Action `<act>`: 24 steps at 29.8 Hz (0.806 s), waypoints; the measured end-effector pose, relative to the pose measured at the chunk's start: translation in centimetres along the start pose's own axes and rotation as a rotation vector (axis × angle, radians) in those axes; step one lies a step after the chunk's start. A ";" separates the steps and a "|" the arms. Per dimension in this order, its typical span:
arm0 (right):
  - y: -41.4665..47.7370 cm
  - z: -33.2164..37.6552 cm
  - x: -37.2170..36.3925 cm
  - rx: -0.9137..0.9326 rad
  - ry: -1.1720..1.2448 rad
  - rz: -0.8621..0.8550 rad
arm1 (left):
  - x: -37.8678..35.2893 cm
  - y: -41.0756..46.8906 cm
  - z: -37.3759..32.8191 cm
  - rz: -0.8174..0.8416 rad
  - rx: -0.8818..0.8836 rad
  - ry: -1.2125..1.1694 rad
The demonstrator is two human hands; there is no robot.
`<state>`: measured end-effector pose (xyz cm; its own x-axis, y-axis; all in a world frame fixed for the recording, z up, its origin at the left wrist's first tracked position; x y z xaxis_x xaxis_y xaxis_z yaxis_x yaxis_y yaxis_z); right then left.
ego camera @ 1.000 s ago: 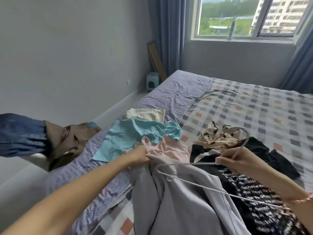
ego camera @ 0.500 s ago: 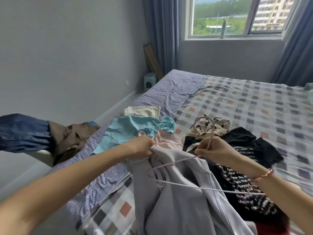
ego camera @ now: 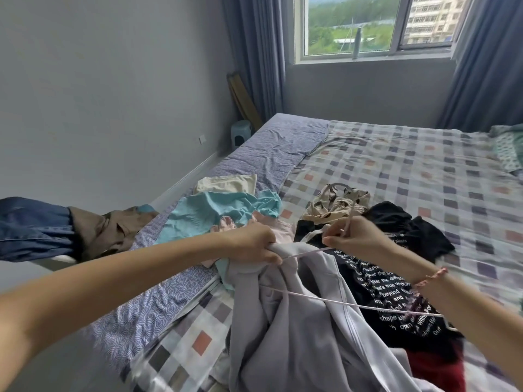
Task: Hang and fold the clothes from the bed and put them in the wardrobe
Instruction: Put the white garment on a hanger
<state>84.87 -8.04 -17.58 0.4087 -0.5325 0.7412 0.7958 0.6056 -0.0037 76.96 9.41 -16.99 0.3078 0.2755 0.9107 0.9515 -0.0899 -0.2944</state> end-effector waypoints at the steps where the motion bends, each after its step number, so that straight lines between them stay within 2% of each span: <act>1: 0.0 -0.1 -1.1 -0.003 0.017 -0.004 | -0.2 0.2 -0.8 -0.009 -0.021 -0.042; 8: 0.3 -0.2 -8.7 -0.025 0.322 0.093 | -0.7 -1.0 -3.5 -0.224 -0.204 -0.391; 13: -0.5 3.2 -8.7 0.100 0.291 0.165 | 1.9 -1.4 -2.6 -0.262 -0.153 -0.309; 17: 0.4 5.8 -5.5 0.079 0.424 0.257 | 7.7 -2.9 -1.6 -0.320 -0.081 -0.253; 19: 1.3 7.8 -3.6 0.108 0.501 0.186 | 11.3 -4.3 -1.4 -0.379 -0.056 -0.308; 24: 3.1 11.4 -0.4 0.161 0.421 -0.169 | 19.3 -7.4 -1.1 -0.684 0.027 -0.567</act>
<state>82.07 0.79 -10.20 0.4516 -0.8045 0.3859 0.8009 0.5561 0.2220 75.89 14.30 3.07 -0.3807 0.6936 0.6115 0.9247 0.2883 0.2486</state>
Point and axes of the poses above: each hand's wrist, its own y-axis towards the middle knuckle, its own x-axis out of the back of the hand, z = x × y, the point moved 5 cm from there along y, towards the middle knuckle, and after that the axes turned 7 degrees about -y, right-handed, at the moved point
